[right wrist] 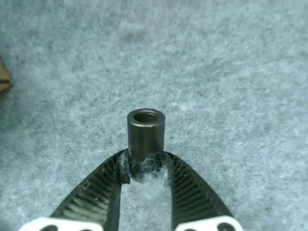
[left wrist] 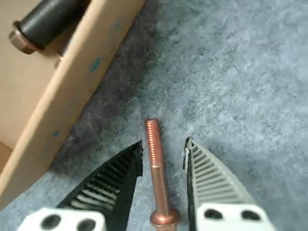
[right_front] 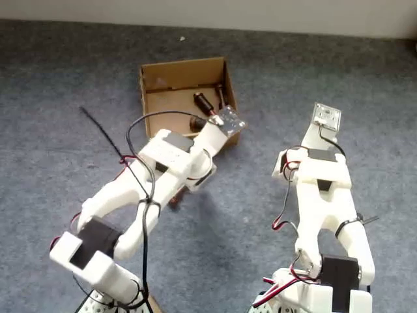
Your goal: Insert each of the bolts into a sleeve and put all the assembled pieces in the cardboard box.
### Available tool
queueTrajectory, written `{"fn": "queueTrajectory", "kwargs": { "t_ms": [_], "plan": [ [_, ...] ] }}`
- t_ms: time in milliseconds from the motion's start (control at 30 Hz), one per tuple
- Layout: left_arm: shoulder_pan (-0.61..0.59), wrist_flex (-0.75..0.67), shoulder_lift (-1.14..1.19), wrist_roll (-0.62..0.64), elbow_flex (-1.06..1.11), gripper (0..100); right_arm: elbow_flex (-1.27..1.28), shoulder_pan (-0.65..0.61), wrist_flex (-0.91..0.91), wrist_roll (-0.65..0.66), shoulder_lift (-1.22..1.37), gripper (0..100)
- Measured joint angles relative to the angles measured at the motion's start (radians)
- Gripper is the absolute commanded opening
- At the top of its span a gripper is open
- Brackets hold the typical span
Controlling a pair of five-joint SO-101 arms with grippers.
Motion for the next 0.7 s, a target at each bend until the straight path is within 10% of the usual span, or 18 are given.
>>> {"fn": "queueTrajectory", "kwargs": {
  "t_ms": [700],
  "plan": [
    [0.005, 0.043, -0.083, 0.229, -0.014, 1, 0.031, -0.003, -0.002, 0.0, 0.0, 0.4]
  ]
}}
